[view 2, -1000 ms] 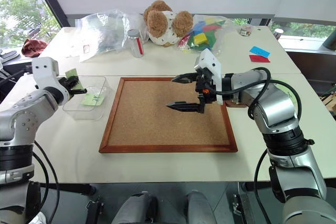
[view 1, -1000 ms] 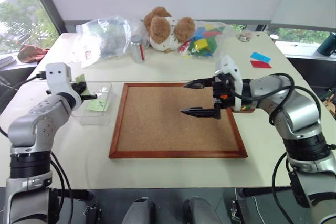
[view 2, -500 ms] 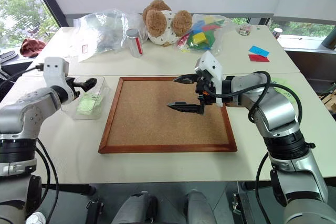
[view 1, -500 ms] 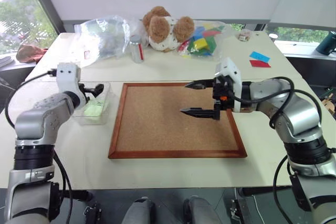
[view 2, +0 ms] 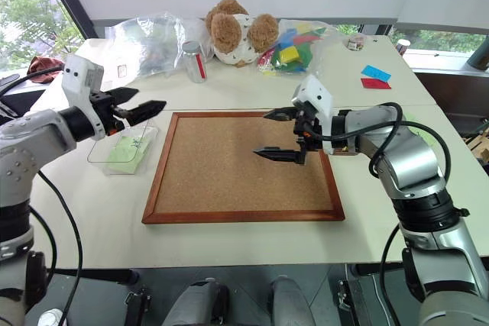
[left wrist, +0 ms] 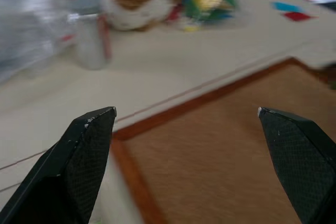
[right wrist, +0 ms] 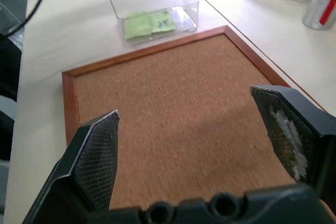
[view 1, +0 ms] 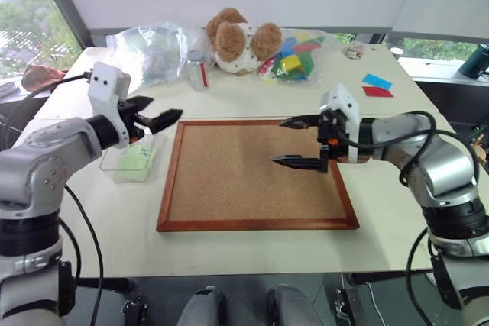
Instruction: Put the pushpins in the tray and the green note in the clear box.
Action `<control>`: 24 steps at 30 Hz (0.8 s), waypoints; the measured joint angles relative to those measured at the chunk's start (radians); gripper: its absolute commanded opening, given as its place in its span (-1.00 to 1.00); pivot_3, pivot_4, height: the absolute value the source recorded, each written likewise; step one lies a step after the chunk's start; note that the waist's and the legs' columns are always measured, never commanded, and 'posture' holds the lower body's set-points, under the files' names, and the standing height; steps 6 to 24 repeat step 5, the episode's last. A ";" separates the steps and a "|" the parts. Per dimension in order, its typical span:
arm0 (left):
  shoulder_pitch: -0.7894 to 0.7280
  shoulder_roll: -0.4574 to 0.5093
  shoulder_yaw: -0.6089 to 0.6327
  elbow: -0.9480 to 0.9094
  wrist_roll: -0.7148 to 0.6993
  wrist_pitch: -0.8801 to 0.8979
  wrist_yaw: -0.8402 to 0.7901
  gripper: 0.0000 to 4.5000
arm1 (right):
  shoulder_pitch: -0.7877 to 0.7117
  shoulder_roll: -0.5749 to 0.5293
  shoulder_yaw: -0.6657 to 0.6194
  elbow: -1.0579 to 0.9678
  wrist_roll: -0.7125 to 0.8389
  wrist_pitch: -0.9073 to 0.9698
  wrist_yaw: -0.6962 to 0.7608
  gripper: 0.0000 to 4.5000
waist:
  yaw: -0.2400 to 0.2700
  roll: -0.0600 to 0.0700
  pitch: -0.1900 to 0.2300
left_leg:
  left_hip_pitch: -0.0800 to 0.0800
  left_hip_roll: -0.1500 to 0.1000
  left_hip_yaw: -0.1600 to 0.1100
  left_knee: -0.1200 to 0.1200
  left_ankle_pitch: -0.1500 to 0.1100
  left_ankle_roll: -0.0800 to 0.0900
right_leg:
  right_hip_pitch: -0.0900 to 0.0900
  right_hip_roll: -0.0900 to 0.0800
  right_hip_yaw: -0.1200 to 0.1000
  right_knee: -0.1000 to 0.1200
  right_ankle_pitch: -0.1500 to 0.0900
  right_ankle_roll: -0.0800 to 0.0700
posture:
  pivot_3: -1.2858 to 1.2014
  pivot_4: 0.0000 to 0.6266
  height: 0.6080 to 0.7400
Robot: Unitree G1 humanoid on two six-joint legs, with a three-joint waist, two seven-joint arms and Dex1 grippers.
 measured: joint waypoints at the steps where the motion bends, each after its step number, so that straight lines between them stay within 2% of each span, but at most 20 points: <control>1: 0.027 0.014 0.006 -0.027 -0.025 -0.001 -0.043 0.98 | 0.013 -0.006 -0.003 -0.001 0.000 0.001 0.000 0.94 | -0.002 0.000 0.000 | 0.000 0.000 0.000 0.000 0.000 0.000 | 0.000 0.000 0.000 0.000 0.000 0.000 | 0.03 -0.52 1.00; 5: 0.153 0.063 0.008 -0.122 -0.101 -0.012 -0.211 0.98 | 0.056 -0.018 -0.008 -0.006 0.000 0.005 -0.007 0.94 | -0.014 0.000 0.000 | 0.000 0.000 0.000 0.000 0.000 0.001 | 0.000 0.000 0.000 0.000 0.000 0.000 | 0.03 -0.52 1.00; 24: 0.153 0.063 0.008 -0.122 -0.101 -0.012 -0.211 0.98 | 0.056 -0.018 -0.008 -0.006 0.000 0.005 -0.007 0.94 | -0.014 0.000 0.000 | 0.000 0.000 0.000 0.000 0.000 0.001 | 0.000 0.000 0.000 0.000 0.000 0.000 | 0.03 -0.52 1.00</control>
